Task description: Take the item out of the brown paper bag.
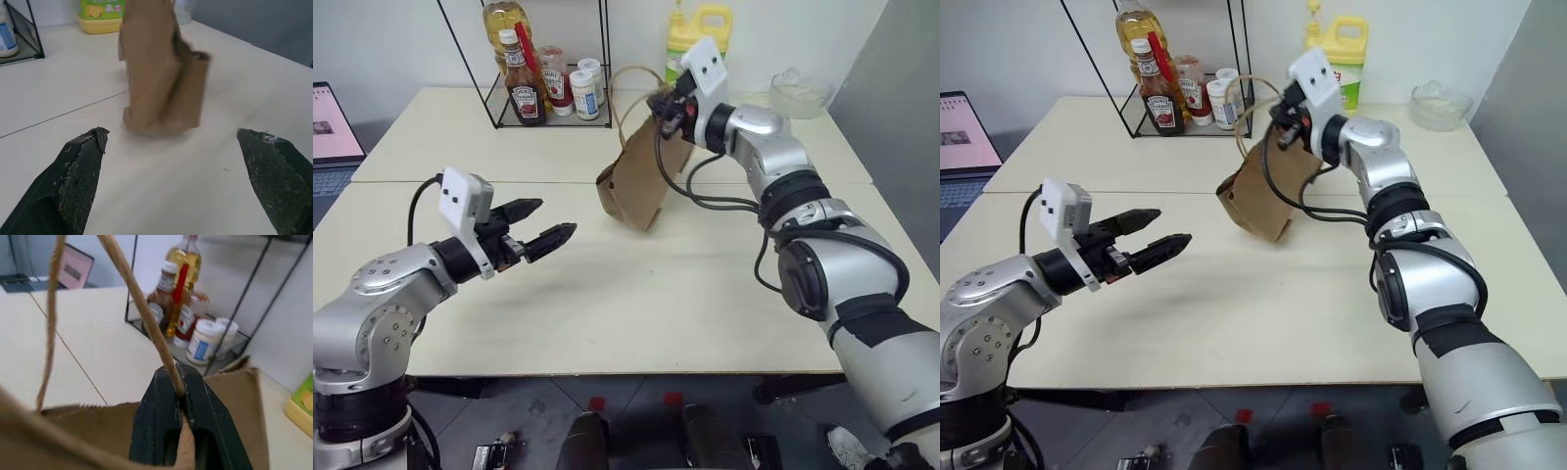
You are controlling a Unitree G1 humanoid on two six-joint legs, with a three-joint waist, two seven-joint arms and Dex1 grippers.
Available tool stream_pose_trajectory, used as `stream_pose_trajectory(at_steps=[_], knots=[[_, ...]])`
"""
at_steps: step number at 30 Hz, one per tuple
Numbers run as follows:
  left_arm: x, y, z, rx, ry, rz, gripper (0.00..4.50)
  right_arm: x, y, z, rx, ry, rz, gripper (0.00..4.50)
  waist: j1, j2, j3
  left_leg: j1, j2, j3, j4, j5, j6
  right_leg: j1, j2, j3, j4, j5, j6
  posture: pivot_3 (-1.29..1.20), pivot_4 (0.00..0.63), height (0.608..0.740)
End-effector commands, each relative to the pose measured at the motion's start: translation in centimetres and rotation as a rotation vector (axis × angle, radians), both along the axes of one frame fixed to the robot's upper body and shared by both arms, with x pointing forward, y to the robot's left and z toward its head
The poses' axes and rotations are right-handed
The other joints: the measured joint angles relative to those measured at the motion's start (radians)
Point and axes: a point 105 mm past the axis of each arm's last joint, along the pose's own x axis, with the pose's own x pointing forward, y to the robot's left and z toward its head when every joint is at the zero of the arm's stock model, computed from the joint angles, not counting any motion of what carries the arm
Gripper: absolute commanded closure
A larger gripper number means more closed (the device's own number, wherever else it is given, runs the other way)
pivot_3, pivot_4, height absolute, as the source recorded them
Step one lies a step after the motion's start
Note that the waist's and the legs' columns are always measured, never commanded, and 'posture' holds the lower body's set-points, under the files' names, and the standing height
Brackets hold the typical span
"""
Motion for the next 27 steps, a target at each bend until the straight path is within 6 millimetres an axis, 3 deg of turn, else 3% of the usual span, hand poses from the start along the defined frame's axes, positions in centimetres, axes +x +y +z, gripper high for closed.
stream_pose_trajectory(at_steps=[1,7,11,27], knots=[[-1.1,0.1,1.0,0.006,-0.040,0.003,0.00,-1.3,2.0,4.1,0.097,-0.094,0.046,4.45,0.000,0.000,0.000,0.000,0.000,0.000,0.000,0.000,0.000,0.000,0.000,0.000,0.000,0.000,0.000,0.00,0.150,0.740],[-2.0,0.2,0.5,-0.001,-0.025,0.028,0.00,-2.7,5.3,4.8,0.130,-0.106,0.115,4.45,0.000,0.000,0.000,0.000,0.000,0.000,0.000,0.000,0.000,0.000,0.000,0.000,0.001,0.000,0.000,0.00,0.150,0.740],[-2.1,0.1,0.5,-0.005,-0.025,0.033,0.00,-3.1,6.5,4.7,0.125,-0.114,0.137,4.45,0.001,0.000,0.000,0.000,0.000,0.000,0.000,0.000,0.000,-0.001,0.000,0.000,0.001,0.000,0.000,0.00,0.150,0.740],[-2.2,0.1,0.6,-0.009,-0.027,0.036,0.00,-3.3,8.0,4.7,0.083,-0.138,0.097,4.45,0.006,0.000,0.000,0.000,0.000,0.000,0.000,0.000,0.000,-0.001,0.001,0.000,0.001,0.000,0.000,0.00,0.150,0.740]])
